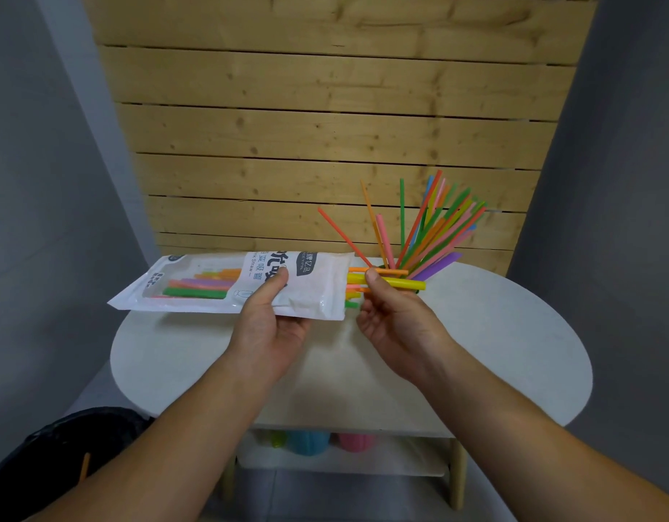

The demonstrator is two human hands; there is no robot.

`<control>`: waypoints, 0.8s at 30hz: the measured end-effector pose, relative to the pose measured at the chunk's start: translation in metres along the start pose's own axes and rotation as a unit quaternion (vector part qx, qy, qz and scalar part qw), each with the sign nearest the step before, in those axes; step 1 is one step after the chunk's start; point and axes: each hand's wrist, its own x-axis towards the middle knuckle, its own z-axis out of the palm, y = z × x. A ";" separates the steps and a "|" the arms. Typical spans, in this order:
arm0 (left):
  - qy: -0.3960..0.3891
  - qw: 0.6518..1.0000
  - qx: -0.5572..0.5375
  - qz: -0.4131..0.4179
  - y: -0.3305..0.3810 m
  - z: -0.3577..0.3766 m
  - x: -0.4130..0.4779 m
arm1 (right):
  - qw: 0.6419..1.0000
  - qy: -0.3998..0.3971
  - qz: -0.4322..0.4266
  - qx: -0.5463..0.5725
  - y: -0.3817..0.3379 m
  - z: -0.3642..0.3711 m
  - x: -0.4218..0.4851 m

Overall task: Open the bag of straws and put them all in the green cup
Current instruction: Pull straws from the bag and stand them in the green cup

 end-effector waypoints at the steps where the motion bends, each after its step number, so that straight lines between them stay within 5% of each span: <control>1: -0.002 1.000 0.001 0.000 0.000 0.000 0.000 | 1.000 0.005 -0.005 -0.004 0.001 0.001 0.001; 14: -0.004 1.000 0.006 -0.002 0.000 -0.001 0.001 | 0.996 0.042 -0.084 0.009 0.005 0.012 0.009; 24: 0.003 1.000 0.002 -0.005 0.000 -0.002 0.001 | 0.986 0.081 -0.115 -0.088 -0.019 0.004 0.002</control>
